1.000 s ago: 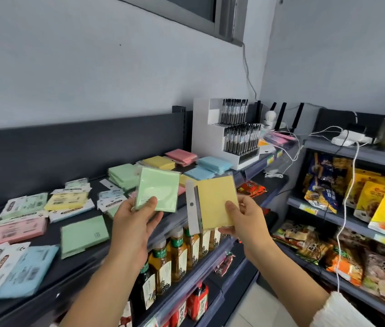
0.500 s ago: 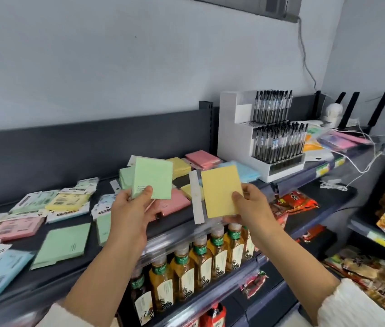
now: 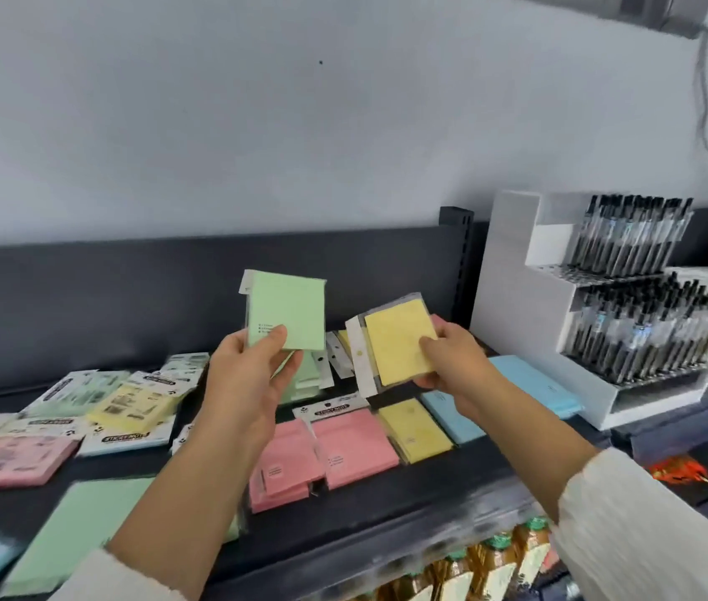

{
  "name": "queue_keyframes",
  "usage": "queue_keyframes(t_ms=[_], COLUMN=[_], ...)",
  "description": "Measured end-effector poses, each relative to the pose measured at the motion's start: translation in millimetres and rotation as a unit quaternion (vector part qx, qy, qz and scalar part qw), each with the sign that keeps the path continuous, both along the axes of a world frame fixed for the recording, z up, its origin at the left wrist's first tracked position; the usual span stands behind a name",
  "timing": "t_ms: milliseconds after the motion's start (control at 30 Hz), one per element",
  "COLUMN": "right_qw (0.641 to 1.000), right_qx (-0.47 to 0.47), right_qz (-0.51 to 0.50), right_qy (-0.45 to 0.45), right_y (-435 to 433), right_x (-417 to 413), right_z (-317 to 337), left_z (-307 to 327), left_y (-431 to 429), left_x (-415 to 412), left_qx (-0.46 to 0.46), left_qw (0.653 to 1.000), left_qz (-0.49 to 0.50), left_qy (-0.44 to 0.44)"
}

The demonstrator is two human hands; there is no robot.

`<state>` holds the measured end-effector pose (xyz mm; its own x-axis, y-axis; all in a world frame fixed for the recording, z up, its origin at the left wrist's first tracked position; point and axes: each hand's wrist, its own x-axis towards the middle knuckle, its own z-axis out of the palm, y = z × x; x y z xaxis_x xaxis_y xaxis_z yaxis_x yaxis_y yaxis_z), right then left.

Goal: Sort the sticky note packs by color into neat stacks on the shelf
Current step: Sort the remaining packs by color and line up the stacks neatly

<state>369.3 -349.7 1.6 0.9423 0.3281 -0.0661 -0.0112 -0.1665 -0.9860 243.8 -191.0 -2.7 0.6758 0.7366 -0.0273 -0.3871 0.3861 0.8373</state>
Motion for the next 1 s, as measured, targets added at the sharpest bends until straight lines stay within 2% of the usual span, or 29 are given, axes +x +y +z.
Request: queue_keyframes(t_ms=[300, 500, 567, 667, 767, 833, 900, 933, 1000], right_qw=[0.995, 0.985, 0.973, 0.898, 0.846, 0.828, 0.846, 0.873, 0.914], right_qx=[-0.021, -0.096, -0.191, -0.372, -0.447, -0.438, -0.365, -0.298, -0.145], right_qz=[0.07, 0.116, 0.132, 0.149, 0.124, 0.121, 0.162, 0.205, 0.327], right_qy=[0.066, 0.085, 0.001, -0.181, -0.261, -0.33, -0.353, -0.327, -0.191], right_y=[49.9, 65.6, 67.3, 67.7, 63.5, 58.0, 53.0, 50.2, 41.9], right_x=[54.5, 89.1, 102.0, 112.5, 109.5, 106.5, 99.7, 95.2, 81.2], right_z=[7.5, -3.1, -11.4, -19.4, -18.8, -17.1, -9.5, -3.0, 13.1], left_z=[2.9, 5.3, 4.4, 1.6, -2.0, -3.8, -4.1, -3.5, -0.2], left_y=[10.1, -2.0, -9.3, -23.0, -37.5, -50.2, -61.4, -66.3, -73.9], left_x=[11.3, 10.5, 11.1, 15.4, 19.1, 21.2, 22.7, 23.4, 24.9], left_qx=[0.0, 0.002, -0.002, -0.007, -0.015, -0.018, -0.013, -0.008, 0.003], left_qw=[0.999, 0.996, 0.995, 0.992, 0.99, 0.988, 0.987, 0.986, 0.985], left_qz=[0.031, 0.085, 0.097, 0.119, 0.13, 0.143, 0.148, 0.151, 0.159], left_qy=[0.01, 0.019, 0.03, 0.042, 0.048, 0.057, 0.066, 0.068, 0.065])
